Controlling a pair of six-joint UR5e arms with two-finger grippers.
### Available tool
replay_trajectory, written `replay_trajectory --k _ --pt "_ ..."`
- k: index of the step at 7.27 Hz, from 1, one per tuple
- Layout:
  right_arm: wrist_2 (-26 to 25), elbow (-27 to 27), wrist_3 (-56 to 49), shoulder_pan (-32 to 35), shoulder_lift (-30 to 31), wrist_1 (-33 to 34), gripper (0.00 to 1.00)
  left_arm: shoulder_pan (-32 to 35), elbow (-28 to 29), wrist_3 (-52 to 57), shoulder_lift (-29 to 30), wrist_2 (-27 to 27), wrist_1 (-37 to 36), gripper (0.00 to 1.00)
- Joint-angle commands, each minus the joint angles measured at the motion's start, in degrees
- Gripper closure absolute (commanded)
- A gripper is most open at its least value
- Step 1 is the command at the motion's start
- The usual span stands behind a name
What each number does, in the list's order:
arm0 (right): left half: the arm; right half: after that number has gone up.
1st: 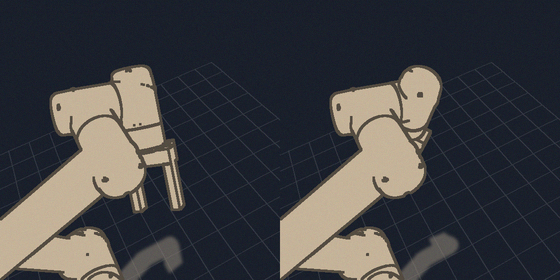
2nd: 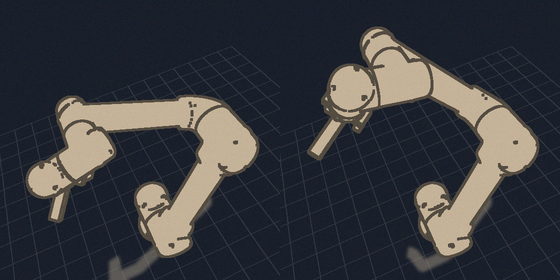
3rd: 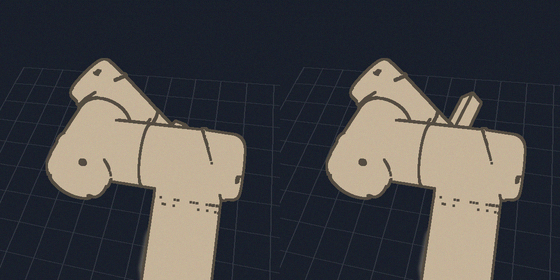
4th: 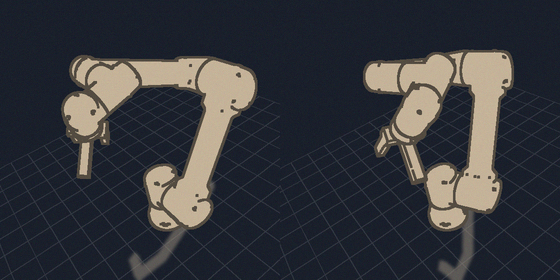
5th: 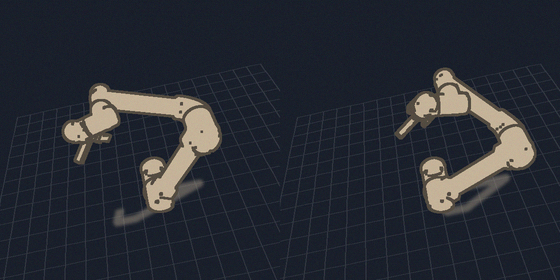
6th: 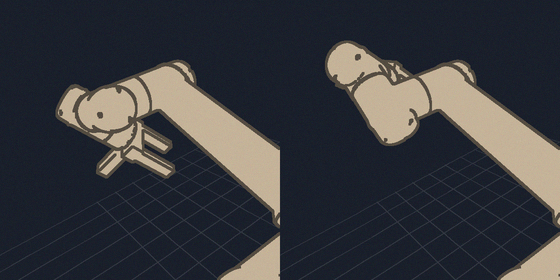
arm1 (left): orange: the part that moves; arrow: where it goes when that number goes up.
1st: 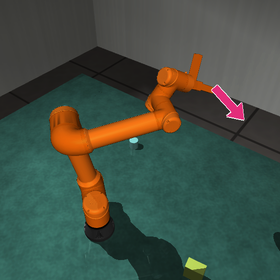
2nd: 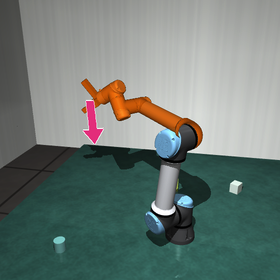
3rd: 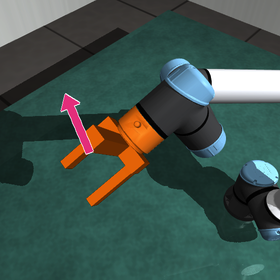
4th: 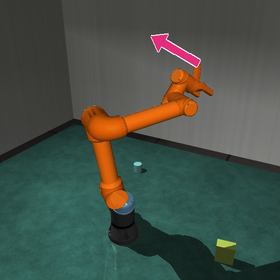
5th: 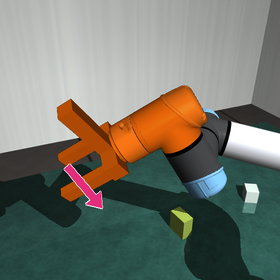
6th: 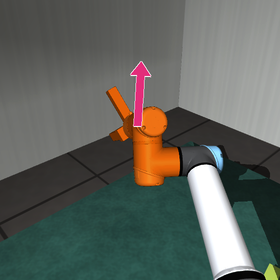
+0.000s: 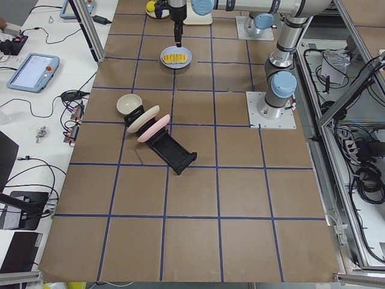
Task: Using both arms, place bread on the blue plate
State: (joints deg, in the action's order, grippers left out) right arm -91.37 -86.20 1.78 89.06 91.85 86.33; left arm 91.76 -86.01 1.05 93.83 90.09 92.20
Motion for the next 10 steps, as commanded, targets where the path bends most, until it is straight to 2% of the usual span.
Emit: replay_trajectory --k 1,10 --pt "0.76 0.16 0.06 -0.29 0.17 -2.48 0.03 0.0 0.06 0.0 -0.05 -0.09 0.0 0.0" --pt "0.58 -0.37 0.15 -0.03 0.26 -2.48 0.01 0.09 -0.03 -0.18 -0.22 -0.27 0.0 0.0"
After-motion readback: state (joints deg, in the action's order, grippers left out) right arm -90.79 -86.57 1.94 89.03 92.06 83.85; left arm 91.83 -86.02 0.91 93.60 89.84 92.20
